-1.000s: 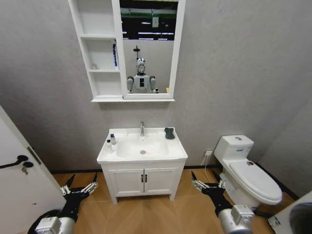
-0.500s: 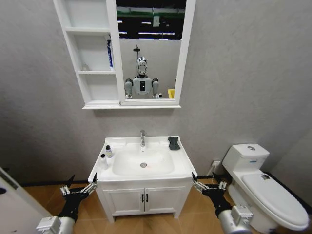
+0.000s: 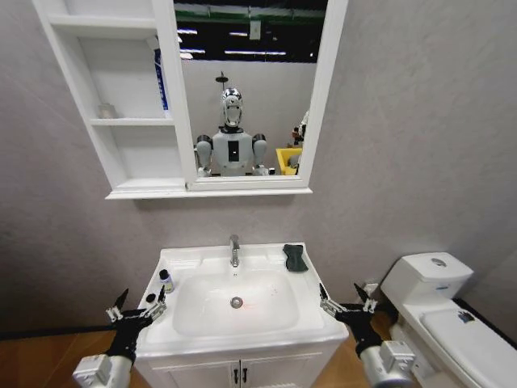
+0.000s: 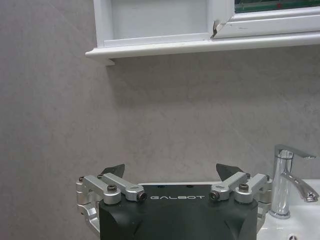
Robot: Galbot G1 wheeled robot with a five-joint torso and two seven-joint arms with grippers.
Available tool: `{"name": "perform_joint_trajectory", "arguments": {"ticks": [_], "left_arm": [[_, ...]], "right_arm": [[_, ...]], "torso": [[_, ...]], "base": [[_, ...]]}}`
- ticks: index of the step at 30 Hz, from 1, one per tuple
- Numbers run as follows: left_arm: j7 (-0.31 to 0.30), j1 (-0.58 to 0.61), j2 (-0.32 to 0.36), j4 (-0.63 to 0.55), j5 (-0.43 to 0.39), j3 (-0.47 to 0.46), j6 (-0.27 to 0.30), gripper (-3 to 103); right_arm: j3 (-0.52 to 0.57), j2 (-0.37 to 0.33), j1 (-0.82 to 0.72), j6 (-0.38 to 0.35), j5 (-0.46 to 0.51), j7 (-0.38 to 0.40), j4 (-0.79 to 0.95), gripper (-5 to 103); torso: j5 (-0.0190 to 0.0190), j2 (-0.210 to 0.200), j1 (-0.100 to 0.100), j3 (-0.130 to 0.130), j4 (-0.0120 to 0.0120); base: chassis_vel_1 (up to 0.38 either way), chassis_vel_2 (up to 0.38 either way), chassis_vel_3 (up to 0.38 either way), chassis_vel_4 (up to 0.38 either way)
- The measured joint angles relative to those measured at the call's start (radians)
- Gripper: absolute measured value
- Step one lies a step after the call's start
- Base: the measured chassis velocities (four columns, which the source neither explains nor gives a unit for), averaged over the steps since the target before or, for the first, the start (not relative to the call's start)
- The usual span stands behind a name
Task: Move facial cleanser and shampoo from washbasin to cabinet, then wipe washbasin with towel.
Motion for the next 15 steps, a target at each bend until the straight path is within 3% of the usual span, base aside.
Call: {"name": "perform_joint_trajectory", "arguments": {"ticks": [15], "left_arm": [[-0.026, -0.024, 0.003, 0.197, 0.049, 0.025, -0.112, 100]], "right_arm": [[0.016, 0.017, -0.011, -0.004, 0.004, 0.026, 0.031, 100]], "torso": [[0.0002, 0.0, 0.001, 0.0, 0.0001]], "base": [[0.022, -0.017, -0.013, 0.017]]}}
